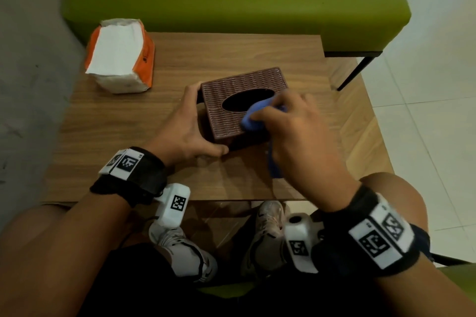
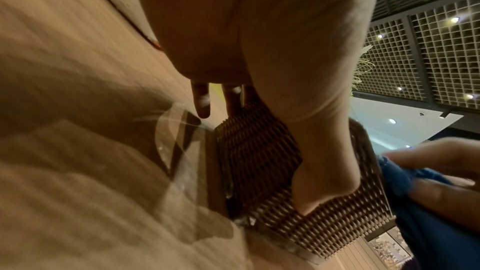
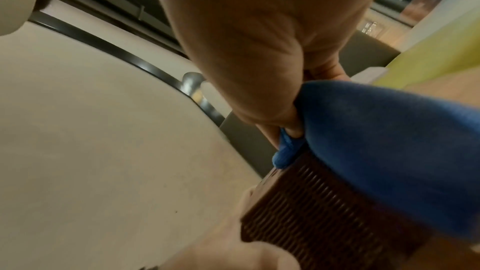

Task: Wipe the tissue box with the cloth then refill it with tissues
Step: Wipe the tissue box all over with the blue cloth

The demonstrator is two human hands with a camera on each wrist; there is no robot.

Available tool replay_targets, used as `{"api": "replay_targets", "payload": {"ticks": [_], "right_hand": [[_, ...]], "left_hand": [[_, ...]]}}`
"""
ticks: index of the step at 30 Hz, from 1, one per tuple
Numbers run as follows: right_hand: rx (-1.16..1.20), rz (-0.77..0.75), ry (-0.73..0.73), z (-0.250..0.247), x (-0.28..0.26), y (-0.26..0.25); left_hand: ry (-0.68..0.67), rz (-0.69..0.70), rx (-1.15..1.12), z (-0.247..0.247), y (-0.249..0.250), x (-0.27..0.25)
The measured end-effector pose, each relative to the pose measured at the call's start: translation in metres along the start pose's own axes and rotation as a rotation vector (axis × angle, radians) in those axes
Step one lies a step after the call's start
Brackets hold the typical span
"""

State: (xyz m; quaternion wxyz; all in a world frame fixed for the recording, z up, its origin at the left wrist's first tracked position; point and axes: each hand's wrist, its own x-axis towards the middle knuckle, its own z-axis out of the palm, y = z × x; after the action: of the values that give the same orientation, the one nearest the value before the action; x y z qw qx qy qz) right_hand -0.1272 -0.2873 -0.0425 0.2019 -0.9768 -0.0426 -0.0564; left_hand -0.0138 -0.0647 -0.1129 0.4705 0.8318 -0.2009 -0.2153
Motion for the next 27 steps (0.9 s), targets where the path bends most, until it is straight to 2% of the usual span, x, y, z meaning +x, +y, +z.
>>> {"api": "replay_targets", "payload": {"ticks": [3, 6, 9, 13, 18, 24, 27], "right_hand": [[-0.022, 0.024, 0.016, -0.004, -0.008, 0.006], [-0.009, -0.057, -0.014, 0.012, -0.013, -0.024], [0.011, -0.140, -0.064, 0.023, 0.004, -0.047], [0.069, -0.041, -0.035, 0.025, 0.024, -0.052], [-0.056, -0.109, -0.053, 0.019, -0.012, -0.054], [-0.066, 0.017, -0.053, 0.018, 0.075, -0.064], [-0.068, 0.020, -0.095, 0.014, 0.058, -0.069]], "left_hand": [[0.011, 0.011, 0.003, 0.006, 0.000, -0.008], [0.025, 0.018, -0.052, 0.012, -0.001, -0.013], [0.046, -0.008, -0.082, 0.013, 0.002, -0.015], [0.022, 0.002, -0.101, 0.012, 0.002, -0.015], [0.044, 0.017, -0.047, 0.013, 0.004, -0.019], [0.087, -0.046, -0.039, 0.014, 0.001, -0.017], [0.084, -0.034, -0.020, 0.014, 0.000, -0.017]]}}
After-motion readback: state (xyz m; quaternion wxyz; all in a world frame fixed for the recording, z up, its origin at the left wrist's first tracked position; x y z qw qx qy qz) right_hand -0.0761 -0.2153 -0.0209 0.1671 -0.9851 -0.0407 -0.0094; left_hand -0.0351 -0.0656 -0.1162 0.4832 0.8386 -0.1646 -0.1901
